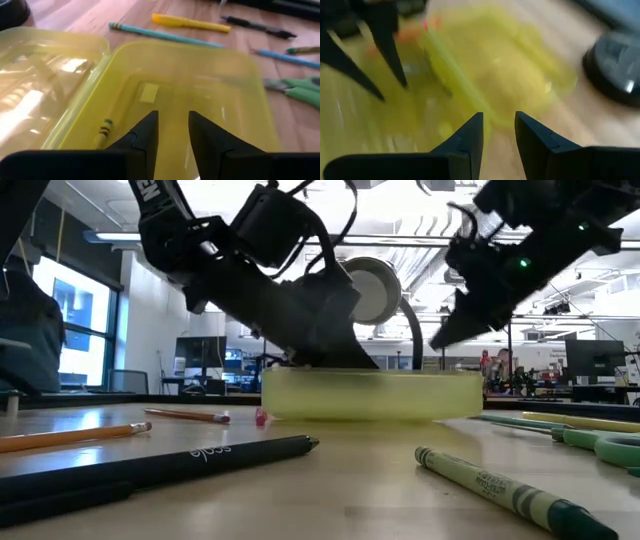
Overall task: Pick & place school supplies into a supply box
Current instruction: Put the yellow pen into the yellow school supply box
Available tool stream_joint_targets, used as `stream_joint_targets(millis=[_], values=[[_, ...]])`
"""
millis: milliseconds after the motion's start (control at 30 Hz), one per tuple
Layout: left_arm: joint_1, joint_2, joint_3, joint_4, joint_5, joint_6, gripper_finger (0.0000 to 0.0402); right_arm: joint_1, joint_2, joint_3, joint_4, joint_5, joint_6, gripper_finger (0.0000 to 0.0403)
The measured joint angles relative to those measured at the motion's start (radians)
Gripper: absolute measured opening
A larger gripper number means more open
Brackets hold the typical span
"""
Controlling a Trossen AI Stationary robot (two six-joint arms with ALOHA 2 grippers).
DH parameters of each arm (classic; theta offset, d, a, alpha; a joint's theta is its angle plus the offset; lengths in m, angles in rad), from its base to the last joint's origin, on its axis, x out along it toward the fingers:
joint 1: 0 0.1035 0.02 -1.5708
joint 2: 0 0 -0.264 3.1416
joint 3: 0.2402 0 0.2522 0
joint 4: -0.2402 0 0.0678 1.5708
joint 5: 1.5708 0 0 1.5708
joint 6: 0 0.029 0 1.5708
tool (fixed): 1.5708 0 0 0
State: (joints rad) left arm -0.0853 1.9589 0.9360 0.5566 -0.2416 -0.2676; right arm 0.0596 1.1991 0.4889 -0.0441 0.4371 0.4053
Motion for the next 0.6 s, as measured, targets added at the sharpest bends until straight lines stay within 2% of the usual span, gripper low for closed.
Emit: stream_joint_targets(millis=[200,333,600], values=[[0.0,-0.051,0.0,0.03,-0.001,0.0,0.014,0.002,0.0,0.0,-0.247,0.017,0.176,0.0092],[0.0,-0.086,0.0,0.034,-0.001,0.0,0.014,0.002,0.0,0.0,-0.344,0.029,0.246,0.0092],[0.0,-0.101,0.0,0.031,-0.001,0.016,0.014,0.002,-0.011,0.0,-0.422,-0.074,0.356,0.0092]])
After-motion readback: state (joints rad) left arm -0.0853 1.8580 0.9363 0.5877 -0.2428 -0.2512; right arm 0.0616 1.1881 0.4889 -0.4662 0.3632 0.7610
